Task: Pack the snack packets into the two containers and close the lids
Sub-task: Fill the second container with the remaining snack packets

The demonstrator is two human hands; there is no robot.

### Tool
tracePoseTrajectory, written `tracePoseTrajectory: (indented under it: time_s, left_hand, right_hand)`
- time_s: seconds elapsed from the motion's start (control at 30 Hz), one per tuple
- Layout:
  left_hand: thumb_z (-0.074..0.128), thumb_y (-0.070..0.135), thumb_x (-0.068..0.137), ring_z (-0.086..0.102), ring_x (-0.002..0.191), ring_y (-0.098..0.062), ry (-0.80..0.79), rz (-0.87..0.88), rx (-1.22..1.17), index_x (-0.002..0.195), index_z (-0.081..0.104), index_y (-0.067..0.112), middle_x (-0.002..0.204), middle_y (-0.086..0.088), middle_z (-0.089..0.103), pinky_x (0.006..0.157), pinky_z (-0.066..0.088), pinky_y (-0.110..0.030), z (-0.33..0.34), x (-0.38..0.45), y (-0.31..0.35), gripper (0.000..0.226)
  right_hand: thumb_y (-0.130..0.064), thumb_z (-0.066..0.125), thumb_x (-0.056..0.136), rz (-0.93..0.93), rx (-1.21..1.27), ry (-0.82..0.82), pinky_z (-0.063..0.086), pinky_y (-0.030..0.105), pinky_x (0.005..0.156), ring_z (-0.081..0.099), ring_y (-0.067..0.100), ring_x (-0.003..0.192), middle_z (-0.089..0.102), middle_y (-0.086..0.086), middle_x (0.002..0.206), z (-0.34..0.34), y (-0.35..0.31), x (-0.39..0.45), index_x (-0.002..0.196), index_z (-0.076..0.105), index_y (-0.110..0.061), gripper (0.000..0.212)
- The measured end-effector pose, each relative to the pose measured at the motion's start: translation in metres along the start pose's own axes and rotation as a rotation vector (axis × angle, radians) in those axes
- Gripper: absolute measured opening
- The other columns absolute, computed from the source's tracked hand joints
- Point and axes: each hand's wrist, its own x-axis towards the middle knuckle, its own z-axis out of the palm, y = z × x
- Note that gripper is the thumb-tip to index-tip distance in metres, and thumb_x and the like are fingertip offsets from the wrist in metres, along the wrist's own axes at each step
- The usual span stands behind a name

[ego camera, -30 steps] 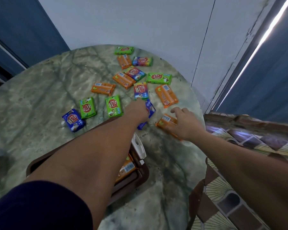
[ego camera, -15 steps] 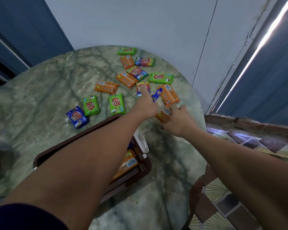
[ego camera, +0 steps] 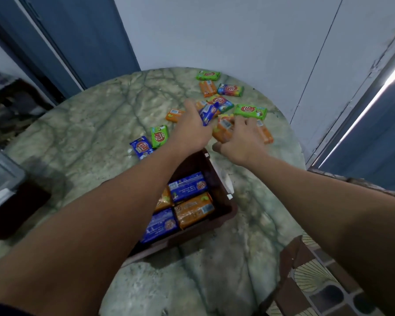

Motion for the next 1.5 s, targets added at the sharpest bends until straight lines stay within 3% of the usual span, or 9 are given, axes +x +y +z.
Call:
tracePoseTrajectory:
  time_s: [0.17, 0.27, 0.37, 0.53, 0.7, 0.83, 1.03, 1.33, 1.5]
  left_hand:
    - [0.065, 0.031, 0.089, 0.055, 0.075, -0.011, 0.095, -0.035, 0.041, 0.110, 0.030, 0.017, 0.096, -0.003, 0.055, 0.059, 0.038, -0.026, -0.040, -0.040, -0.040, 0.043]
    - [0.064, 0.044, 0.082, 0.059, 0.083, -0.016, 0.105, -0.061, 0.018, 0.112, 0.028, 0.022, 0.101, -0.004, 0.057, 0.069, 0.045, -0.030, -0.058, -0.076, -0.062, 0.051]
    - [0.065, 0.041, 0.083, 0.062, 0.087, -0.010, 0.008, -0.106, -0.048, 0.119, 0.027, 0.027, 0.104, 0.002, 0.059, 0.076, 0.047, -0.026, -0.069, -0.115, -0.083, 0.054]
    - [0.074, 0.051, 0.072, 0.050, 0.117, -0.023, -0.166, -0.168, 0.198, 0.130, 0.024, 0.037, 0.130, -0.004, 0.043, 0.102, 0.046, -0.046, -0.065, -0.154, -0.126, 0.078]
    - [0.083, 0.047, 0.070, 0.050, 0.108, -0.021, -0.358, -0.134, 0.293, 0.123, 0.037, 0.036, 0.120, 0.000, 0.048, 0.094, 0.049, -0.044, -0.053, -0.171, -0.142, 0.071]
    - [0.084, 0.038, 0.072, 0.049, 0.119, -0.025, -0.389, -0.082, 0.393, 0.123, 0.042, 0.032, 0.132, -0.004, 0.051, 0.097, 0.049, -0.046, -0.036, -0.175, -0.148, 0.066]
    - [0.082, 0.033, 0.077, 0.056, 0.111, -0.028, -0.416, -0.020, 0.487, 0.119, 0.054, 0.023, 0.123, -0.006, 0.053, 0.090, 0.053, -0.046, -0.026, -0.168, -0.146, 0.052]
    - [0.072, 0.014, 0.087, 0.058, 0.115, -0.024, -0.448, 0.089, 0.571, 0.126, 0.066, 0.019, 0.126, -0.006, 0.063, 0.098, 0.049, -0.035, -0.026, -0.163, -0.141, 0.040]
    - [0.077, 0.025, 0.084, 0.060, 0.108, -0.024, -0.445, 0.043, 0.503, 0.121, 0.068, 0.020, 0.120, -0.004, 0.062, 0.094, 0.051, -0.038, -0.030, -0.167, -0.141, 0.039]
  right_hand:
    - [-0.059, 0.080, 0.067, -0.143, 0.032, -0.036, 0.049, 0.042, 0.094, 0.053, 0.032, 0.120, 0.034, 0.007, 0.138, 0.021, -0.039, -0.019, 0.141, 0.039, -0.019, 0.093]
    - [-0.055, 0.080, 0.067, -0.256, -0.024, -0.072, 0.050, 0.041, 0.088, 0.054, 0.032, 0.115, 0.035, 0.007, 0.134, 0.035, -0.056, -0.034, 0.139, 0.039, -0.021, 0.090]
    - [-0.052, 0.081, 0.067, -0.390, -0.082, -0.156, 0.051, 0.041, 0.086, 0.055, 0.033, 0.112, 0.036, 0.006, 0.130, 0.050, -0.064, -0.048, 0.138, 0.039, -0.020, 0.088]
    - [-0.048, 0.082, 0.068, -0.530, -0.237, -0.346, 0.051, 0.040, 0.083, 0.057, 0.030, 0.108, 0.036, 0.004, 0.128, 0.070, -0.065, -0.066, 0.139, 0.039, -0.021, 0.087]
    - [-0.047, 0.084, 0.067, -0.603, -0.499, -0.548, 0.050, 0.040, 0.087, 0.053, 0.027, 0.108, 0.039, 0.003, 0.125, 0.077, -0.051, -0.073, 0.139, 0.039, -0.025, 0.088]
    - [-0.047, 0.080, 0.073, -0.666, -0.703, -0.625, 0.044, 0.043, 0.097, 0.045, 0.029, 0.123, 0.045, 0.006, 0.135, 0.082, -0.044, -0.075, 0.140, 0.041, -0.027, 0.080]
    - [-0.039, 0.079, 0.078, -0.671, -0.732, -0.629, 0.041, 0.043, 0.099, 0.046, 0.029, 0.127, 0.046, 0.005, 0.138, 0.084, -0.041, -0.075, 0.144, 0.043, -0.031, 0.076]
    - [-0.035, 0.080, 0.079, -0.660, -0.723, -0.606, 0.043, 0.042, 0.095, 0.051, 0.028, 0.123, 0.048, 0.003, 0.135, 0.088, -0.040, -0.074, 0.138, 0.045, -0.033, 0.069]
    - [-0.043, 0.077, 0.080, -0.646, -0.692, -0.593, 0.044, 0.041, 0.094, 0.050, 0.028, 0.122, 0.047, 0.003, 0.132, 0.086, -0.040, -0.075, 0.139, 0.047, -0.032, 0.067]
